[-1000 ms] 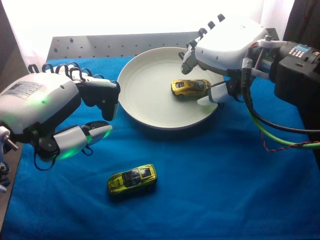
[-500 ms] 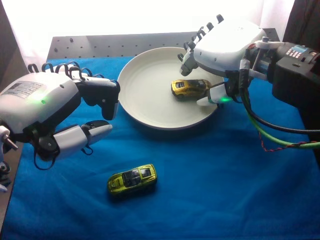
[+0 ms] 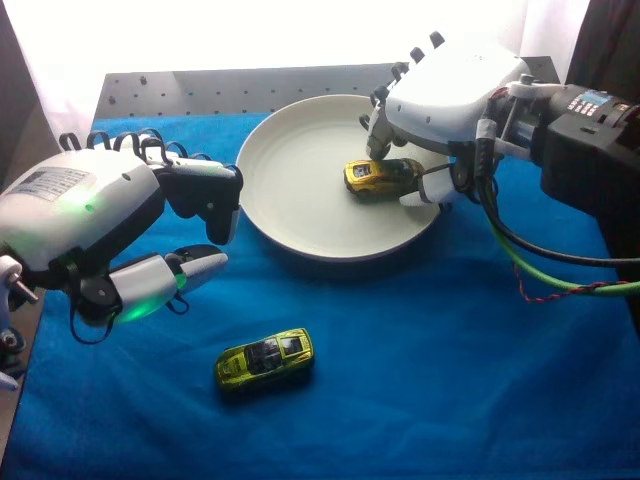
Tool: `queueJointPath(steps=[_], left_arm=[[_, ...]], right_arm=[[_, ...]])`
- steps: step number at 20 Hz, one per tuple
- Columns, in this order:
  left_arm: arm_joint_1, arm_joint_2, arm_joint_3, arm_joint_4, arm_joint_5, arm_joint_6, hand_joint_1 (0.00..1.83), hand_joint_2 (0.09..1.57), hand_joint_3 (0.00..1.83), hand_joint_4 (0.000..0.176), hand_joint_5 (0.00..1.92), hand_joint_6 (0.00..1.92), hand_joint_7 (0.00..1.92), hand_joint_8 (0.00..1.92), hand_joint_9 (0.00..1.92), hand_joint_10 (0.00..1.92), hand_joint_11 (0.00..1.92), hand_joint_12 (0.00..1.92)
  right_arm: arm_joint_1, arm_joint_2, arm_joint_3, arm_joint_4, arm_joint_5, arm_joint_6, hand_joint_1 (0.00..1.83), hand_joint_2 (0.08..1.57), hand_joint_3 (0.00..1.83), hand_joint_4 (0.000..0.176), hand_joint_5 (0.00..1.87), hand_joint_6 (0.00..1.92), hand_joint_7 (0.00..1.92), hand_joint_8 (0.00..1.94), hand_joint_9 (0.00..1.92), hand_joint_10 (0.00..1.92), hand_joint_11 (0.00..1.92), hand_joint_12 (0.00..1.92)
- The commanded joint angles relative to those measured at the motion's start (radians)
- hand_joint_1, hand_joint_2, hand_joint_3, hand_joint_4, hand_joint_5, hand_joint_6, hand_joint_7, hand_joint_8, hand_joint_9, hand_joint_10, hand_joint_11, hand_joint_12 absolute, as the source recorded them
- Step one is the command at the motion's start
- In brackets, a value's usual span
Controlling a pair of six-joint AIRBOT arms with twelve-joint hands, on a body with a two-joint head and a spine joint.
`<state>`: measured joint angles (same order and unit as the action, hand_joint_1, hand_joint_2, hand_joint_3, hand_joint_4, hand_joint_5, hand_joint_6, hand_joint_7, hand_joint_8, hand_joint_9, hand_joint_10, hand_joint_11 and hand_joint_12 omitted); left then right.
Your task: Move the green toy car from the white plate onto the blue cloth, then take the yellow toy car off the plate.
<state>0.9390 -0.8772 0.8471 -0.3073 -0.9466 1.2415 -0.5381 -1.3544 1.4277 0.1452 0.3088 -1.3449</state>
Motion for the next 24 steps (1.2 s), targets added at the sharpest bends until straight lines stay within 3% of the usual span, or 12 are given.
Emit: queueJointPath(steps=[1, 2, 4, 6, 7, 8, 11, 13, 16, 20, 22, 24], left_arm=[[-0.009, -0.003, -0.001, 0.020, -0.122, -0.006, 0.81, 1.30, 0.00, 0.176, 0.62, 1.50, 0.63, 0.66, 0.46, 1.16, 0.24, 1.73], [-0.009, -0.003, -0.001, 0.020, -0.122, -0.007, 0.82, 1.30, 0.00, 0.176, 0.63, 1.49, 0.64, 0.66, 0.46, 1.16, 0.24, 1.74], [-0.008, -0.003, -0.001, 0.021, -0.122, -0.008, 0.82, 1.29, 0.00, 0.176, 0.63, 1.49, 0.64, 0.64, 0.47, 1.14, 0.25, 1.71], [-0.008, -0.003, -0.001, 0.021, -0.122, -0.008, 0.82, 1.29, 0.00, 0.176, 0.64, 1.48, 0.65, 0.64, 0.47, 1.13, 0.26, 1.69], [-0.008, -0.003, -0.001, 0.021, -0.122, -0.009, 0.82, 1.29, 0.00, 0.176, 0.64, 1.48, 0.65, 0.64, 0.46, 1.12, 0.25, 1.69], [-0.007, -0.003, -0.001, 0.021, -0.122, -0.009, 0.82, 1.29, 0.00, 0.176, 0.64, 1.48, 0.65, 0.64, 0.45, 1.14, 0.22, 1.73], [-0.005, -0.004, 0.000, 0.018, -0.122, -0.009, 0.82, 1.30, 0.00, 0.176, 0.63, 1.49, 0.65, 0.65, 0.45, 1.17, 0.22, 1.75], [-0.004, -0.005, 0.000, 0.016, -0.122, -0.009, 0.82, 1.29, 0.00, 0.176, 0.64, 1.48, 0.65, 0.64, 0.46, 1.15, 0.23, 1.73], [0.003, -0.007, 0.002, 0.011, -0.124, -0.009, 0.82, 1.30, 0.00, 0.176, 0.63, 1.49, 0.64, 0.63, 0.45, 1.17, 0.21, 1.76], [0.006, -0.007, 0.001, 0.007, -0.130, -0.011, 0.82, 1.29, 0.00, 0.176, 0.63, 1.49, 0.64, 0.63, 0.44, 1.15, 0.21, 1.73], [0.008, -0.007, 0.001, 0.005, -0.132, -0.012, 0.82, 1.30, 0.00, 0.176, 0.63, 1.50, 0.64, 0.60, 0.45, 1.13, 0.22, 1.72], [0.010, -0.006, 0.001, 0.004, -0.136, -0.015, 0.81, 1.30, 0.00, 0.176, 0.62, 1.50, 0.65, 0.58, 0.45, 1.11, 0.22, 1.71]], right_arm=[[0.018, -0.003, 0.005, -0.006, 0.101, -0.007, 1.11, 1.02, 0.00, 0.000, 0.94, 0.04, 0.74, 0.98, 0.71, 1.34, 0.62, 1.78], [0.018, -0.004, 0.006, -0.006, 0.100, -0.007, 1.14, 1.03, 0.00, 0.000, 0.96, 0.04, 0.79, 1.28, 0.81, 1.61, 0.78, 1.89], [0.018, -0.006, 0.008, -0.006, 0.100, -0.007, 1.14, 1.03, 0.00, 0.000, 0.98, 0.04, 0.83, 1.57, 0.93, 1.83, 0.99, 1.92], [0.018, -0.007, 0.009, -0.006, 0.100, -0.007, 1.13, 1.05, 0.00, 0.000, 0.97, 0.04, 0.78, 1.27, 0.82, 1.56, 0.81, 1.88], [0.018, -0.008, 0.008, -0.006, 0.100, -0.007, 1.14, 1.05, 0.00, 0.000, 0.98, 0.04, 0.83, 1.25, 0.87, 1.56, 0.85, 1.91], [0.018, -0.008, 0.008, -0.006, 0.100, -0.007, 1.16, 1.09, 0.01, 0.000, 1.00, 0.75, 0.88, 1.53, 0.98, 1.80, 1.01, 1.92], [0.018, -0.008, 0.008, -0.006, 0.101, -0.007, 1.25, 1.12, 0.00, 0.000, 0.94, 0.92, 1.00, 1.17, 0.91, 1.42, 0.85, 1.80], [0.018, -0.008, 0.007, -0.005, 0.105, -0.007, 1.25, 1.14, 0.00, 0.000, 0.86, 1.02, 1.00, 1.18, 0.93, 1.31, 0.84, 1.73], [0.021, -0.008, -0.004, -0.005, 0.128, -0.007, 1.23, 1.20, 0.00, 0.000, 0.77, 1.05, 0.89, 1.43, 0.95, 1.56, 0.92, 1.89], [0.062, 0.018, -0.039, -0.008, 0.153, -0.007, 1.21, 1.20, 0.00, 0.000, 0.80, 1.10, 0.85, 1.42, 0.77, 1.43, 0.66, 1.82], [0.065, 0.057, -0.081, -0.017, 0.201, -0.007, 1.22, 1.23, 0.00, 0.000, 0.85, 0.96, 0.73, 1.63, 0.65, 1.73, 0.58, 1.92], [0.065, 0.097, -0.124, -0.033, 0.236, -0.007, 1.22, 1.22, 0.00, 0.000, 0.86, 0.95, 0.75, 1.62, 0.67, 1.75, 0.63, 1.92]])
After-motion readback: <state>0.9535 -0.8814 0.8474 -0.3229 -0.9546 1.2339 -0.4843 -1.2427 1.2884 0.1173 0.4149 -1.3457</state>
